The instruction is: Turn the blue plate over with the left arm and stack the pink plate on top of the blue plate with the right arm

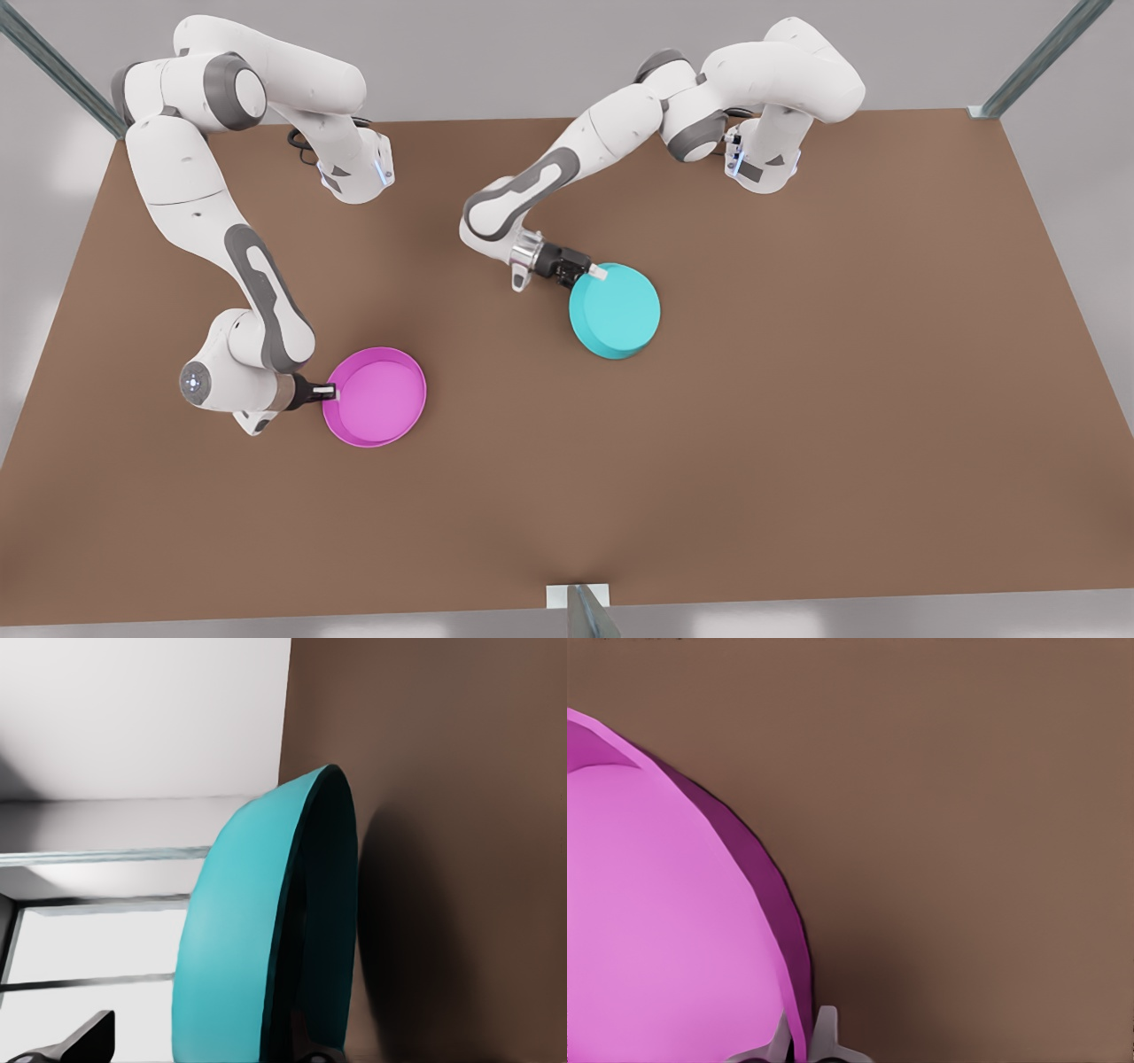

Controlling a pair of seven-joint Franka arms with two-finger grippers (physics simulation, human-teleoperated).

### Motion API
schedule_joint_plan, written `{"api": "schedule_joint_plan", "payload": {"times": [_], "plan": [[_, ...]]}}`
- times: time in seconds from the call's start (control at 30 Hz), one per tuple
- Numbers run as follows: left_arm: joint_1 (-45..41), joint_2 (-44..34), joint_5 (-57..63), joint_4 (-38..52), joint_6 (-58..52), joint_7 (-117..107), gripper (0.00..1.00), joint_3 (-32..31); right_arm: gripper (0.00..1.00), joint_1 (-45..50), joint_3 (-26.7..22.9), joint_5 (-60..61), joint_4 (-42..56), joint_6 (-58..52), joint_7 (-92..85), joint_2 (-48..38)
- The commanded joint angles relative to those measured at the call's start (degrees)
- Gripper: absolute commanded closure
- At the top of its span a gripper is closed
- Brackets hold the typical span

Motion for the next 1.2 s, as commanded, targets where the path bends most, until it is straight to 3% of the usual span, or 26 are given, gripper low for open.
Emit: {"api": "schedule_joint_plan", "payload": {"times": [0.0,0.2,0.53,0.7,0.77,0.8,0.83,0.87,0.9,1.03,1.1,1.17], "plan": [[0.0,0.0,-6.0,0.3,0.3,-0.5,0.00,0.0,0.79,0.0,0.0,-0.8,0.1,0.0,0.6,0.0],[0.4,-0.2,-18.1,3.9,9.7,-13.5,0.00,0.1,0.79,0.0,0.0,-0.7,2.8,-3.8,0.5,0.0],[1.6,-1.0,-23.5,10.0,11.2,-16.4,0.00,-0.3,0.79,-0.6,1.2,-0.5,5.0,-7.9,0.5,-0.1],[1.6,-3.0,-30.1,16.7,13.4,-24.4,0.00,-4.4,0.79,-0.5,1.2,-0.6,5.3,-8.3,0.6,-0.1],[11.3,-14.8,-43.6,18.2,18.4,-30.2,0.00,-4.4,0.79,-0.9,2.6,0.8,5.3,-9.1,0.6,-0.2],[24.1,-20.7,-51.8,18.2,19.9,-32.0,0.00,-4.4,0.79,-1.1,3.1,3.7,5.3,-10.9,0.1,-0.3],[36.5,-23.3,-55.3,18.2,22.0,-29.5,0.00,-4.5,0.79,-1.1,3.6,4.2,5.3,-10.9,-0.4,-0.4],[42.2,-23.7,-55.3,18.2,23.0,-25.0,0.00,-4.5,0.79,-1.6,4.4,4.9,5.3,-12.5,-0.5,-0.4],[51.7,-24.0,-55.1,18.1,23.4,-4.0,0.00,-4.3,0.79,-1.9,5.5,6.5,5.3,-13.8,-1.1,-0.6],[58.9,-24.0,-49.9,17.8,22.7,29.8,0.00,-3.2,0.79,0.3,8.3,6.7,5.4,-13.5,-0.4,-0.6],[59.0,-30.2,-49.6,15.4,21.2,33.2,0.00,-1.1,0.79,2.0,8.9,7.8,7.0,-13.1,0.0,-0.5],[61.8,-45.6,-52.8,-4.9,25.0,36.1,0.00,0.1,0.79,5.4,8.9,10.1,7.7,-13.0,0.5,-0.5]]}}
